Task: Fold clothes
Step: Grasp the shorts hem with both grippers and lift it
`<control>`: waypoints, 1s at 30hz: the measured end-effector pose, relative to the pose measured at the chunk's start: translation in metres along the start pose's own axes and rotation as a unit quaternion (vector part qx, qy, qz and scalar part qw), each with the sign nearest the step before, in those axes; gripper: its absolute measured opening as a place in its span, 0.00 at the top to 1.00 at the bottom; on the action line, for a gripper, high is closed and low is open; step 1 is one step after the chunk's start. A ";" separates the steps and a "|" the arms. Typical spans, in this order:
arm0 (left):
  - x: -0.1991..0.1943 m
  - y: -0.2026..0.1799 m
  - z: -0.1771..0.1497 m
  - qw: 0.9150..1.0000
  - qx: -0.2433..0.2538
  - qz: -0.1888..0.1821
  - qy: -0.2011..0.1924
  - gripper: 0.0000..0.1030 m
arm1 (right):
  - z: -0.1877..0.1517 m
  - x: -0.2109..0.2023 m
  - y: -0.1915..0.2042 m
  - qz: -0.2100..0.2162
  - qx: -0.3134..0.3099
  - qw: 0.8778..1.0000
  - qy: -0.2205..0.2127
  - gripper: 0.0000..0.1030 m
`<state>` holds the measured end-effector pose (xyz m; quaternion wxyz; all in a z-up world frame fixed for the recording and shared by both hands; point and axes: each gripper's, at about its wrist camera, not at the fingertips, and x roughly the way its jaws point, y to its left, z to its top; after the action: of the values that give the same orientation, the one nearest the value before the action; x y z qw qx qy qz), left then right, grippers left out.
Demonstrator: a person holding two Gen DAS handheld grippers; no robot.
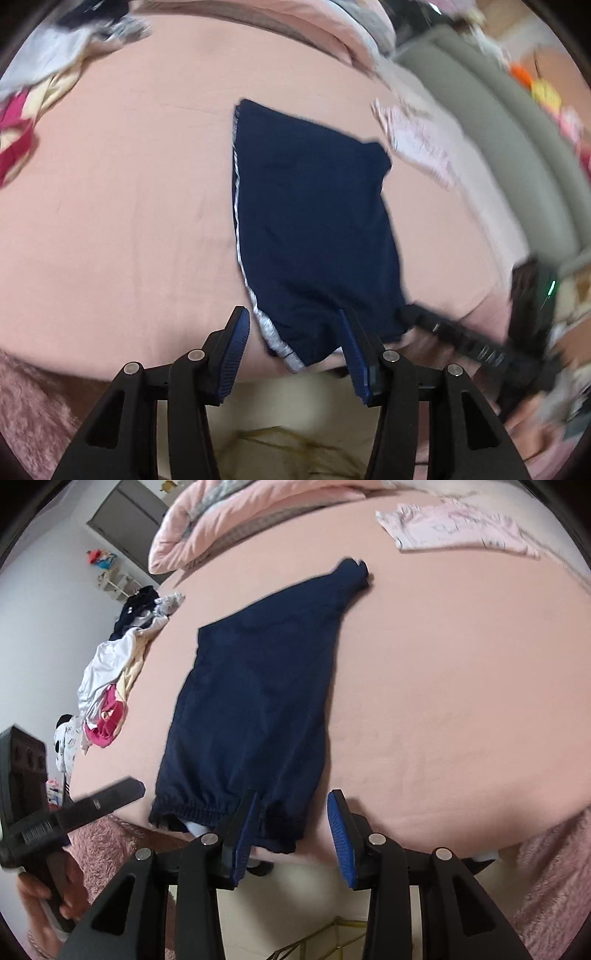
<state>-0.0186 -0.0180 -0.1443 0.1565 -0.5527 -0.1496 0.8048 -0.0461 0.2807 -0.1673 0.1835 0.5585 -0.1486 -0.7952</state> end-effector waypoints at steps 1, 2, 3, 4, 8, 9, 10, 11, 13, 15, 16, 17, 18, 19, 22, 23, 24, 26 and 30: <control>0.008 -0.002 -0.007 1.000 -0.014 -0.020 0.010 0.55 | 0.002 0.005 0.000 0.000 0.002 1.000 0.009 0.63; 0.014 0.000 -0.008 0.999 -0.021 -0.025 0.016 0.55 | 0.000 0.007 0.000 0.003 0.003 1.000 0.012 0.63; 0.019 0.001 -0.008 0.999 -0.028 -0.030 0.021 0.55 | -0.002 0.008 0.000 0.007 0.004 1.000 0.016 0.63; 0.024 0.003 -0.009 0.998 -0.035 -0.034 0.027 0.55 | -0.002 0.007 0.002 0.013 0.000 1.000 0.015 0.63; 0.032 -0.005 -0.013 0.999 -0.020 -0.022 0.014 0.55 | -0.007 0.009 0.010 0.028 -0.023 0.999 0.027 0.63; 0.034 -0.006 -0.012 0.999 -0.025 -0.028 0.012 0.56 | -0.007 0.013 0.011 0.020 -0.029 0.999 0.032 0.63; 0.035 0.001 -0.019 0.998 -0.041 -0.047 0.007 0.57 | -0.006 0.016 0.012 0.014 -0.033 0.999 0.033 0.63; 0.040 0.002 -0.018 0.997 -0.054 -0.056 0.006 0.58 | -0.005 0.020 0.013 0.008 -0.037 0.999 0.034 0.63; 0.048 0.003 -0.016 0.996 -0.059 -0.059 0.004 0.70 | -0.005 0.021 0.018 -0.004 -0.052 0.998 0.032 0.63; 0.048 0.002 -0.017 0.996 -0.056 -0.062 0.001 0.76 | -0.010 0.018 0.021 -0.008 -0.070 0.997 0.030 0.65; 0.050 0.000 -0.016 0.995 -0.063 -0.071 0.002 0.79 | -0.011 0.017 0.022 -0.010 -0.075 0.997 0.028 0.68; 0.052 0.000 -0.015 0.995 -0.070 -0.075 0.001 0.80 | -0.012 0.016 0.023 -0.011 -0.079 0.996 0.026 0.74; 0.049 0.002 -0.015 0.995 -0.074 -0.074 -0.002 0.80 | -0.012 0.014 0.024 -0.014 -0.079 0.997 0.021 0.75; 0.046 0.004 -0.015 0.994 -0.077 -0.073 -0.006 0.80 | -0.012 0.012 0.025 -0.017 -0.078 0.997 0.015 0.75; 0.049 0.001 -0.017 0.996 -0.064 -0.060 -0.009 0.76 | -0.012 0.015 0.030 -0.025 -0.086 0.996 0.016 0.72; 0.038 0.008 -0.026 0.996 -0.069 -0.061 -0.009 0.76 | -0.012 0.019 0.028 -0.019 -0.078 0.997 0.020 0.69; 0.036 0.012 -0.029 0.995 -0.075 -0.065 -0.008 0.75 | -0.011 0.023 0.026 -0.013 -0.069 0.997 0.025 0.67; 0.030 0.017 -0.032 0.991 -0.091 -0.096 -0.004 0.76 | -0.010 0.021 0.022 -0.005 -0.046 0.999 0.020 0.74; 0.010 0.008 -0.038 0.987 -0.093 -0.130 -0.018 0.85 | -0.017 -0.002 0.030 -0.012 -0.053 0.998 -0.014 0.87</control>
<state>0.0131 -0.0187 -0.1695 0.2045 -0.5260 -0.2972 0.7702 -0.0256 0.2541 -0.1582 0.2008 0.5387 -0.1019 -0.8119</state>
